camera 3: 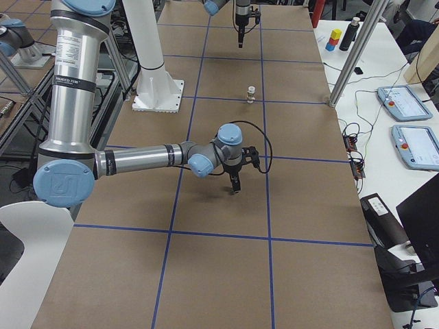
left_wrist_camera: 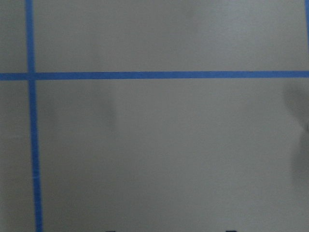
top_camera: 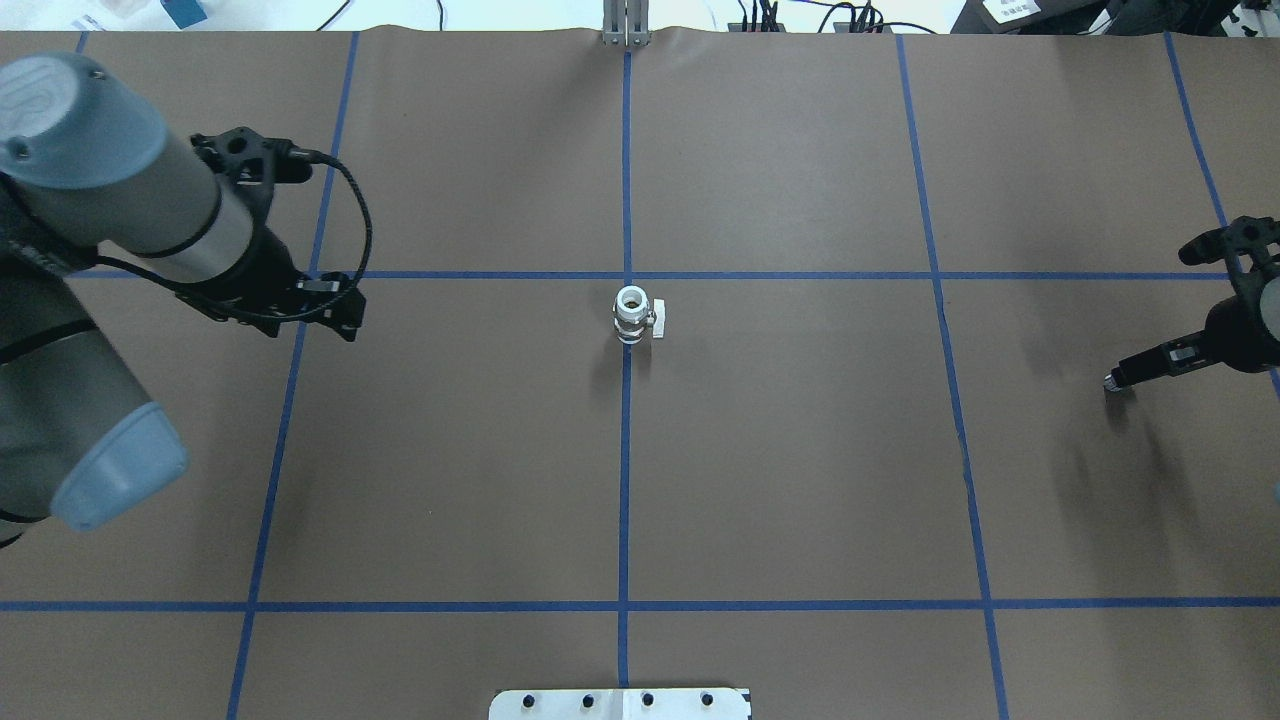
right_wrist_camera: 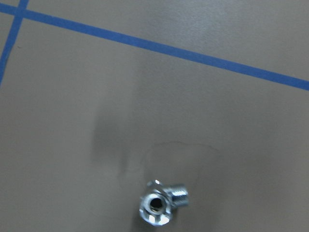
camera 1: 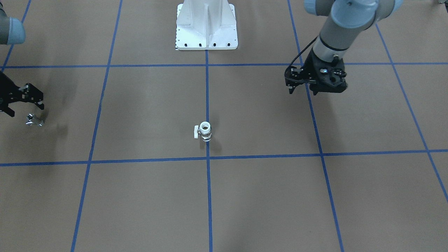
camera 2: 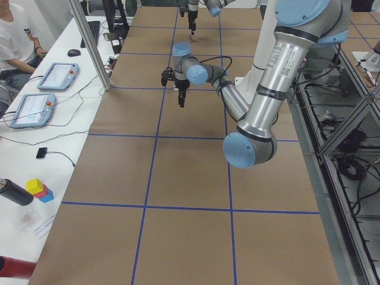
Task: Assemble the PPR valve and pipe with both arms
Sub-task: 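Set the valve upright at center and open the left gripper, then withdraw the left gripper while the right gripper grasps the chrome elbow fitting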
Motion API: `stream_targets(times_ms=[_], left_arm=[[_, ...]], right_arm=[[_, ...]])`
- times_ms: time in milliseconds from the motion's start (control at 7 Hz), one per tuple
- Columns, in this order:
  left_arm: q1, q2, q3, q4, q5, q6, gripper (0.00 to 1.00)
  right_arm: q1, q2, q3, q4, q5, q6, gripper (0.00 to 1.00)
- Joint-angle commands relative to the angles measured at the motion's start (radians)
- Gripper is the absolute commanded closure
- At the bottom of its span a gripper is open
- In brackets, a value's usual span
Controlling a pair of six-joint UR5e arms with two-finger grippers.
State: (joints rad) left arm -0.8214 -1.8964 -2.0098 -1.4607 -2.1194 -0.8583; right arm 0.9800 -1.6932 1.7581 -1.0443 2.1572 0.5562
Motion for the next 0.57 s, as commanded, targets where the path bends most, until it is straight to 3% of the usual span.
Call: stream_targets(times_ms=[0, 286, 429], left_arm=[[-0.048, 0.065, -0.014, -0.001, -0.045, 0.097, 0.17], [-0.048, 0.065, -0.014, -0.001, -0.045, 0.097, 0.17], [-0.047, 0.065, -0.014, -0.001, -0.045, 0.097, 0.17]], right_arm=[[-0.023, 0.026, -0.048, 0.001, 0.001, 0.004, 0.06], [-0.02, 0.021, -0.072, 0.023, 0.006, -0.056, 0.08], [-0.02, 0.024, -0.071, 0.023, 0.006, -0.055, 0.18]])
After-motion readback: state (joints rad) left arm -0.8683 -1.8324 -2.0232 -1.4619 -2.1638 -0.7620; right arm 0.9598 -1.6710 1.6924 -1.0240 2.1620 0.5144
